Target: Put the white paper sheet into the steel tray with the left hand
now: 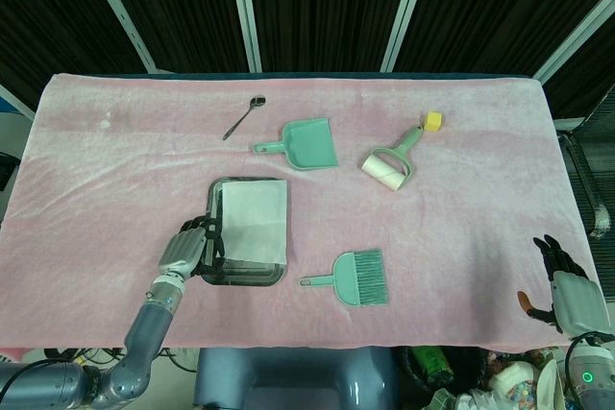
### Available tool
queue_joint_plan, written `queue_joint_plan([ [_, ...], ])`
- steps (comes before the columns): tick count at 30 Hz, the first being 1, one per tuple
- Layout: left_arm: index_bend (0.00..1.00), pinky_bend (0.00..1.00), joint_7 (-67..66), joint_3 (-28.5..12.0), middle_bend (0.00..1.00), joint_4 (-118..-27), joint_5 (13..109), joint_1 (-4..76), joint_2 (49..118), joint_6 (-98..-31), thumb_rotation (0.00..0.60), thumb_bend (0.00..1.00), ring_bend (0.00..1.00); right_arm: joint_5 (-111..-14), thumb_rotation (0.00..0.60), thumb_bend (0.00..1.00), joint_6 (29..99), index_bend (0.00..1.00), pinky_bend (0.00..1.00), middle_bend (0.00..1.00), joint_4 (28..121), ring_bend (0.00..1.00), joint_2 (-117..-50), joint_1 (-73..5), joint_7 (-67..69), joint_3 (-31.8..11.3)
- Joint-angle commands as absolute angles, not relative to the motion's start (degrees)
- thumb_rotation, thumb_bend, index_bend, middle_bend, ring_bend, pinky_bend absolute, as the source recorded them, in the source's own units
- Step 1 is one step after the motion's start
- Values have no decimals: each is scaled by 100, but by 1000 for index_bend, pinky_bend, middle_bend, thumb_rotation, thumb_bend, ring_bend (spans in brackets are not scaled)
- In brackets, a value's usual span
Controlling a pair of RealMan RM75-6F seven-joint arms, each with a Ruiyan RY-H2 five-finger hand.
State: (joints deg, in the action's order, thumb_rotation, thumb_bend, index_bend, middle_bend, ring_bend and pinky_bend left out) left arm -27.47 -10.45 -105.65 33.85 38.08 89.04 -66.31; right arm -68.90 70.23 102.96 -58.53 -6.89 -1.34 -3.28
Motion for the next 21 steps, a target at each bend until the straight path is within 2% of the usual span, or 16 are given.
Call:
queue_joint_plan([
  [1,651,0,-2810,-958,143,-10600,3495,3825,8813,-6584,600,478,0,-6889,600,266,7022,44,185,11,10297,104,-5852,-688,-125,-329],
  [13,645,0,-2916,-816,139,-10612,3362,3959,8486,-6184,600,478,0,-6883,600,266,7036,44,185,11,10295,104,-5856,-683,-134,-331],
  [21,643,0,-2919,-818,137,-10574,3379,3980,8602,-6391,600,474,0,-6885,600,266,7027,44,185,11,10289,104,-5856,-687,-137,-329],
])
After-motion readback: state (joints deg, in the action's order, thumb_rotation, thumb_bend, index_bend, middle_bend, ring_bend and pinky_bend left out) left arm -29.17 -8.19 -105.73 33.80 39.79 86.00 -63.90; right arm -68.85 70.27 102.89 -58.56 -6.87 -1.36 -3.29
